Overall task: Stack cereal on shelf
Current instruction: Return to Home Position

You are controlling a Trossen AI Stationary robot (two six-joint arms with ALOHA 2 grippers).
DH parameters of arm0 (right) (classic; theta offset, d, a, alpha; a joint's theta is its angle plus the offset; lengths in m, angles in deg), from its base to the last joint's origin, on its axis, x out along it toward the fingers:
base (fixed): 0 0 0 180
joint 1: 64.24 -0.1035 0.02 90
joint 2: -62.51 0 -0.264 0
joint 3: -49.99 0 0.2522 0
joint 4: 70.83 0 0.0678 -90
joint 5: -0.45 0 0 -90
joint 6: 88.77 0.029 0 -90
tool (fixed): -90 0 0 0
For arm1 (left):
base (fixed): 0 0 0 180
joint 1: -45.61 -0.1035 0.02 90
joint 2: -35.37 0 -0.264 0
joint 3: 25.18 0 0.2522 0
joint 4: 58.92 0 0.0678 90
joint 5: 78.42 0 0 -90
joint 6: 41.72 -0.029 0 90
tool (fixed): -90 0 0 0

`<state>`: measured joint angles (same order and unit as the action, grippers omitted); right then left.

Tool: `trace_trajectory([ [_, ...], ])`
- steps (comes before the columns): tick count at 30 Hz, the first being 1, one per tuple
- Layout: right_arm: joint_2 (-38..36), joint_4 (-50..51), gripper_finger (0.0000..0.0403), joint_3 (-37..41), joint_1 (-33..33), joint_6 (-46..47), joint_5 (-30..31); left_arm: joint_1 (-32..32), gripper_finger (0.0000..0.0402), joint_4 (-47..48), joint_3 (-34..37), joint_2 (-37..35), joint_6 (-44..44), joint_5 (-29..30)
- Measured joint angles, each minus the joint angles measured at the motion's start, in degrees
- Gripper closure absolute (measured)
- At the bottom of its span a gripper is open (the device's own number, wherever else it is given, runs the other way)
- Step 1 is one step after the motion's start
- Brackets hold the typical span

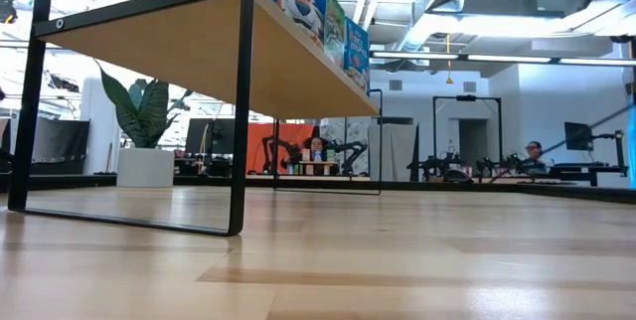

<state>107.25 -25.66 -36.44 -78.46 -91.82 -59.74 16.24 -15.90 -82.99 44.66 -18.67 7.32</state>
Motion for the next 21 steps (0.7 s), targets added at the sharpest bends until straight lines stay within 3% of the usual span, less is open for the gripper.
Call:
trace_trajectory([
  [7, -17.13, -15.59, 0.0101, 21.93, 2.72, 4.72, 0.28, 0.0, 0.0116, 0.67, 6.72, -8.64, 3.54, 0.7],
  [11, -26.54, -15.95, 0.0101, 29.06, 3.82, 8.68, 0.29, 0.0, 0.0116, 4.27, 9.02, -9.0, 3.74, 0.74],
  [21, -44.62, -17.51, 0.0101, 43.72, 3.88, 14.73, 0.37, 0.0, 0.0116, 2.12, 18.34, -9.08, 5.06, -1.5],
])
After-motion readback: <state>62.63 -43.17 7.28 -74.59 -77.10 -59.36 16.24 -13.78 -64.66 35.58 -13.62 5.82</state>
